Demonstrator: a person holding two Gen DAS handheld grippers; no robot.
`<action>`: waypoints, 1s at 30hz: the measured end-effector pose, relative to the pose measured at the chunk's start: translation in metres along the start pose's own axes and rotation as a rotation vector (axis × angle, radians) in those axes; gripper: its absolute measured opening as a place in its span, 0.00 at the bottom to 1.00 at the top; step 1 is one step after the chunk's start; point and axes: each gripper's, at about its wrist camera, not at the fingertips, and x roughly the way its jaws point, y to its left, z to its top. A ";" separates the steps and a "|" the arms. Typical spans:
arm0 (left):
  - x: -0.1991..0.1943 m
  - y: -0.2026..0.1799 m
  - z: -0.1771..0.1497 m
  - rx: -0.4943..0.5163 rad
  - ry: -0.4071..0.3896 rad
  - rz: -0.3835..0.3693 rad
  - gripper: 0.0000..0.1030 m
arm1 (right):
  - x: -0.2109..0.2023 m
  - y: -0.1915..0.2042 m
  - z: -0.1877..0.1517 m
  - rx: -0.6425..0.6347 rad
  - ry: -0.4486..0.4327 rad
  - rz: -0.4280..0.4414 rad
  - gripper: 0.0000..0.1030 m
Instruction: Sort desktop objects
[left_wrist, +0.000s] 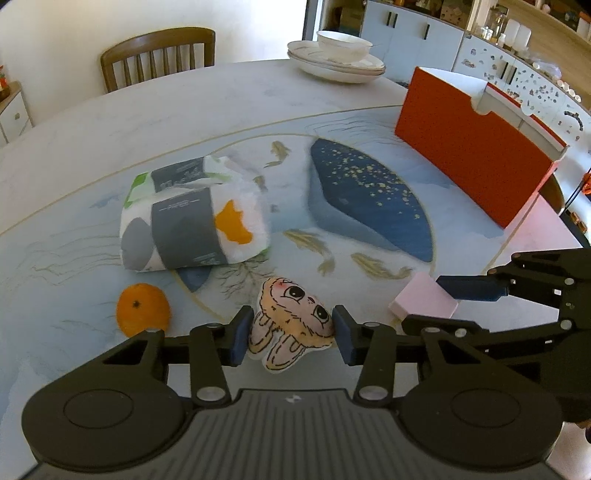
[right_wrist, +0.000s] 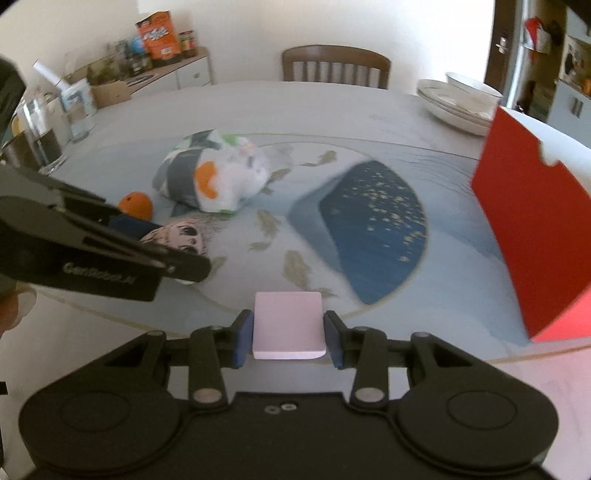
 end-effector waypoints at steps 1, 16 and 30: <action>-0.001 -0.002 0.000 -0.002 -0.001 -0.001 0.44 | -0.002 -0.003 0.000 0.004 -0.002 -0.001 0.38; -0.017 -0.056 0.015 0.004 -0.010 -0.083 0.44 | -0.045 -0.045 -0.006 0.053 0.004 -0.032 0.38; -0.035 -0.115 0.040 0.043 -0.043 -0.157 0.44 | -0.098 -0.093 -0.002 0.097 -0.051 -0.025 0.38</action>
